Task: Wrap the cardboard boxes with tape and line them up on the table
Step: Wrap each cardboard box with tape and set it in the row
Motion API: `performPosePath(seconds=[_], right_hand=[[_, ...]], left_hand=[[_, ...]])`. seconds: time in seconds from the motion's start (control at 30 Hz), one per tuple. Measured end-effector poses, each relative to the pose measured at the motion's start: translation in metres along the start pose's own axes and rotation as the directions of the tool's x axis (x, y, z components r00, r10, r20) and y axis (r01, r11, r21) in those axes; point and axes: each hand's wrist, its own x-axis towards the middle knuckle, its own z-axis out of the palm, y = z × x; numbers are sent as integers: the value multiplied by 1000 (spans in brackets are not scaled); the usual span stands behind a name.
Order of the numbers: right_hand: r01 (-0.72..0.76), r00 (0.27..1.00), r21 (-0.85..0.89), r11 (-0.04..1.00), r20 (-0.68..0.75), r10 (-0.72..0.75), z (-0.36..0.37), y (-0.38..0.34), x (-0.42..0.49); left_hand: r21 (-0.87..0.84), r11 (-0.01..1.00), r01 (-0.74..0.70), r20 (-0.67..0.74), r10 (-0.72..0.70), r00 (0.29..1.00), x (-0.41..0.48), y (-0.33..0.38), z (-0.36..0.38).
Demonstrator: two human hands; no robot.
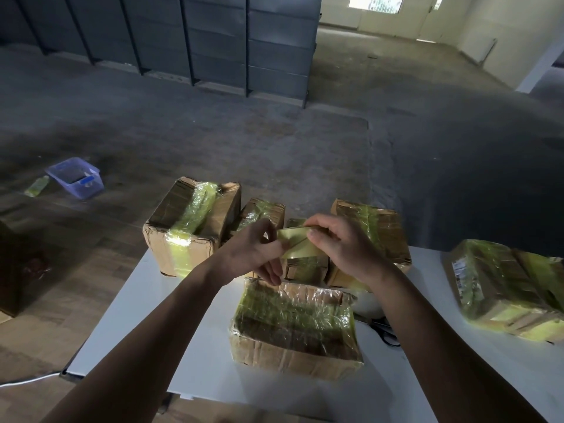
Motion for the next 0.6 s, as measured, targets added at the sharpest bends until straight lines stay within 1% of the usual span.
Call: performPosePath(seconds=[0.2, 0.3, 0.4, 0.6], right_hand=[[7, 1000, -20, 1000, 1, -7, 1, 1, 1], [-17, 1000, -8, 1000, -7, 17, 1, 2, 2], [-45, 999, 13, 999, -26, 45, 0, 2, 4], [-32, 999, -32, 999, -27, 31, 1, 3, 3]], left_hand=[[12, 1000, -6, -19, 6, 1000, -1, 0, 0], [20, 1000, -5, -32, 6, 999, 0, 1, 1], [-13, 1000, -10, -62, 9, 998, 0, 1, 3], [-6, 1000, -7, -41, 7, 999, 2, -1, 3]])
